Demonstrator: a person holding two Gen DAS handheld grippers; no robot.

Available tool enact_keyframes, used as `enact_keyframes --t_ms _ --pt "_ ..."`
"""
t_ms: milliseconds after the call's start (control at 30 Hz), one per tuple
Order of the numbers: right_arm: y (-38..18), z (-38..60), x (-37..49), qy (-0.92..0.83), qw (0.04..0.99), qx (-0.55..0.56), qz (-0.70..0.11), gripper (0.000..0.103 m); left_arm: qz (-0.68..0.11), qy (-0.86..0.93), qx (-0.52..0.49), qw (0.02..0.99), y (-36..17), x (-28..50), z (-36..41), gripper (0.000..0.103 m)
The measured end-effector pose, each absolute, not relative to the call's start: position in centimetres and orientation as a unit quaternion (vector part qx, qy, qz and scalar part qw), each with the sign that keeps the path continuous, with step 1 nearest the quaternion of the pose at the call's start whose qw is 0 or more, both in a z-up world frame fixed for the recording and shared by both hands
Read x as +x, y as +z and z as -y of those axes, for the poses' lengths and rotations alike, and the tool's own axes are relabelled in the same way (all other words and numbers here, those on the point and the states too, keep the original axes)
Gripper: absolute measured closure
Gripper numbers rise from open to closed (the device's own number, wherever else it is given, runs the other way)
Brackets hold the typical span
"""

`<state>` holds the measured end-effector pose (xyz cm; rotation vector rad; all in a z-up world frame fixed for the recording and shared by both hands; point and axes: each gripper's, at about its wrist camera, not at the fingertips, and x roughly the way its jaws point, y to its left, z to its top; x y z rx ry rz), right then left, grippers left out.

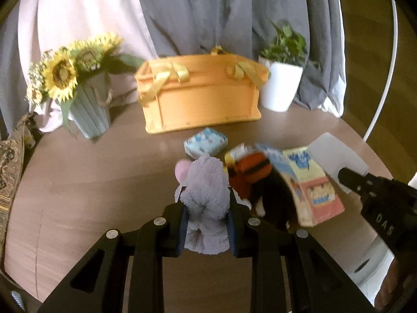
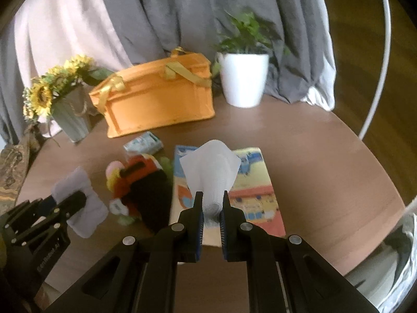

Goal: Organize soft objects
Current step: 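Lift and carry the band in left gripper while right gripper carries the cloth to the orange crate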

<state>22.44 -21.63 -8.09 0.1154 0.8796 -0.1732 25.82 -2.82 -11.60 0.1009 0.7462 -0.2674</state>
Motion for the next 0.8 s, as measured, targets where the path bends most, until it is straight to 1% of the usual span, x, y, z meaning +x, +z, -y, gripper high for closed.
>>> enact_keyframes --t_ms 367,800 --pt "-4.2 20.9 25.2 -0.038 0.924 0.052 -0.378 0.091 -0.309 -0.119 0.024 0.943 -6.7 27.6 3.0 0.077" --pt "-1.3 21.3 30.7 0.002 0.939 0.054 -0.339 0.091 -0.253 -0.103 0.025 0.962 -2.4 32.0 4.2 0.077"
